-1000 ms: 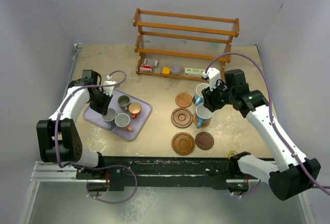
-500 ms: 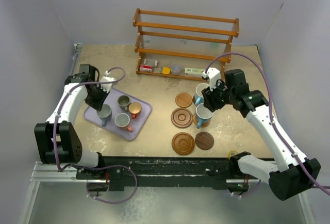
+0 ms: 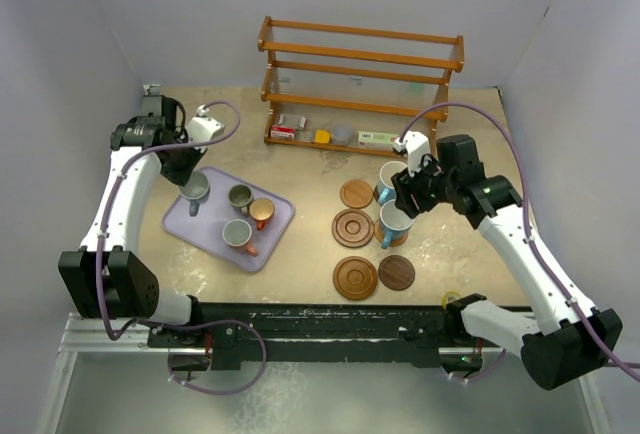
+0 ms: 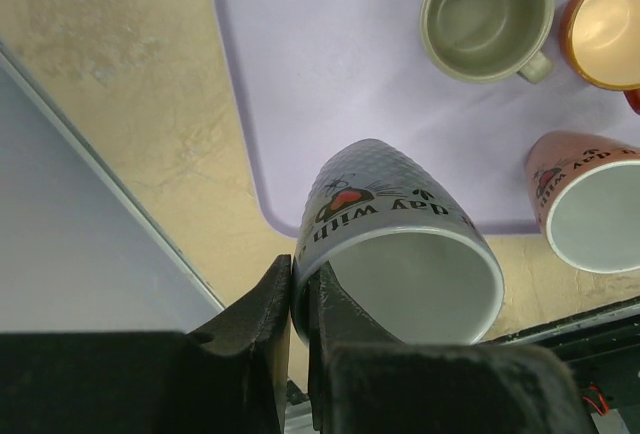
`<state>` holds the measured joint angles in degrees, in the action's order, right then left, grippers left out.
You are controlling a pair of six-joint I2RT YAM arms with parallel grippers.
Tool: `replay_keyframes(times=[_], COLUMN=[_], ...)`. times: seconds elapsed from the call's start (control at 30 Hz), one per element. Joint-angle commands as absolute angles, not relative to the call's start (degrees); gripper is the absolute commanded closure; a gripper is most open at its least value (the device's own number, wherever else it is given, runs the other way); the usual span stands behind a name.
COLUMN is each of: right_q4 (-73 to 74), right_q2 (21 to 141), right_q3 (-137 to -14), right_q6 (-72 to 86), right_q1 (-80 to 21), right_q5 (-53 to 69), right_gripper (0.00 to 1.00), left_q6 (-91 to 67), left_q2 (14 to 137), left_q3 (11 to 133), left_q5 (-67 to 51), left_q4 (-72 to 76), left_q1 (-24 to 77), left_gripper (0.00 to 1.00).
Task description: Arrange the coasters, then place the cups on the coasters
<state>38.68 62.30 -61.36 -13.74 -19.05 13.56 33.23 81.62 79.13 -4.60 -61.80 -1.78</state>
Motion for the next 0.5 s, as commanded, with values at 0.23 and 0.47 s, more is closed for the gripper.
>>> replay_keyframes(times=[0.23,0.47], right_q4=[35.39,34.2], right_q2=[57.93,55.66], right_q3=[-60.19,-59.77], right_q6=[-12.48,-11.1], right_q1=[-16.17,-13.38], right_q5=[11.53,9.69], right_gripper=[0.02,0.0], left_q6=[31.37,27.37], left_q2=[79.95,82.67], left_q3=[87.39,92.21], left_q5=[-1.33,-4.79], left_q4=[-61.57,-59.32], left_q1=[6.79,11.68], left_gripper=[0.97,0.97])
